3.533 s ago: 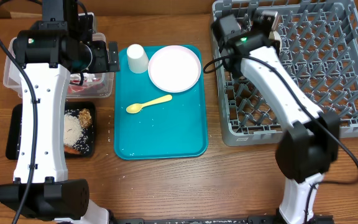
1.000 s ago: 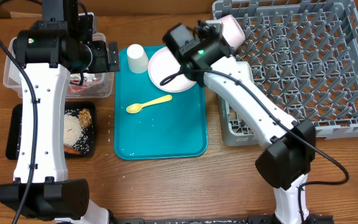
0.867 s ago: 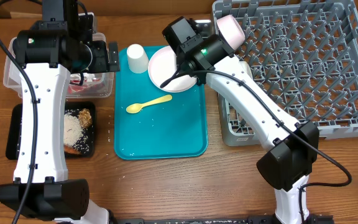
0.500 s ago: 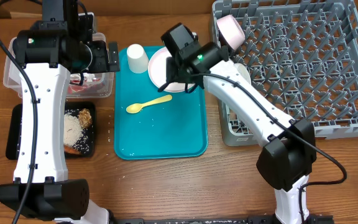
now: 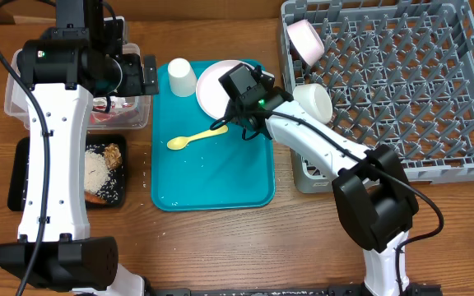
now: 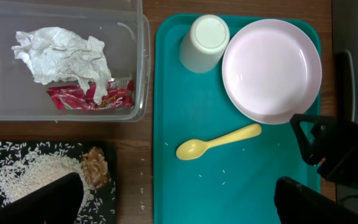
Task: Sort waste into correct bins and load items into the dishwasher
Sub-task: 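Reach the right gripper to the pink plate edge and grasp it, then lift the pink plate and stand it upright in the dish rack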
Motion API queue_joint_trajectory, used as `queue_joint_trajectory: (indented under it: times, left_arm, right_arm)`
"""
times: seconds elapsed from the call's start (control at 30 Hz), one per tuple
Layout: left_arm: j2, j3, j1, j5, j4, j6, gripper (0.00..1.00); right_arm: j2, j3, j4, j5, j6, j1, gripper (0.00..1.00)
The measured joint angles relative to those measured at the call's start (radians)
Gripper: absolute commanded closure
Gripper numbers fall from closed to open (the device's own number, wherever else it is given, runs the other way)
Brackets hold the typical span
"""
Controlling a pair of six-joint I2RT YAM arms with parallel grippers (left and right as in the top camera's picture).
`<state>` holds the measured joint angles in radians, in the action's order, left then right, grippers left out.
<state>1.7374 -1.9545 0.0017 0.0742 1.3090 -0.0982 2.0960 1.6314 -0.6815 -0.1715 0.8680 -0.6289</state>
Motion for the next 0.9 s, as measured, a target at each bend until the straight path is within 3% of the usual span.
queue_joint_trajectory:
  times: [0.43,0.77,0.9]
  left_arm:
    - [0.000,0.000,0.000,0.000,0.000,0.000,0.00]
    - [0.000,0.000,0.000,0.000,0.000,0.000,0.00]
    - [0.000,0.000,0.000,0.000,0.000,0.000,0.00]
  right_arm:
    - [0.117,-0.004,0.038,0.026,0.105,0.032,0.49]
    - [0.117,-0.003,0.002,0.068,0.101,0.062,0.80]
    - [0.117,-0.002,-0.024,0.083,0.097,0.063,0.88]
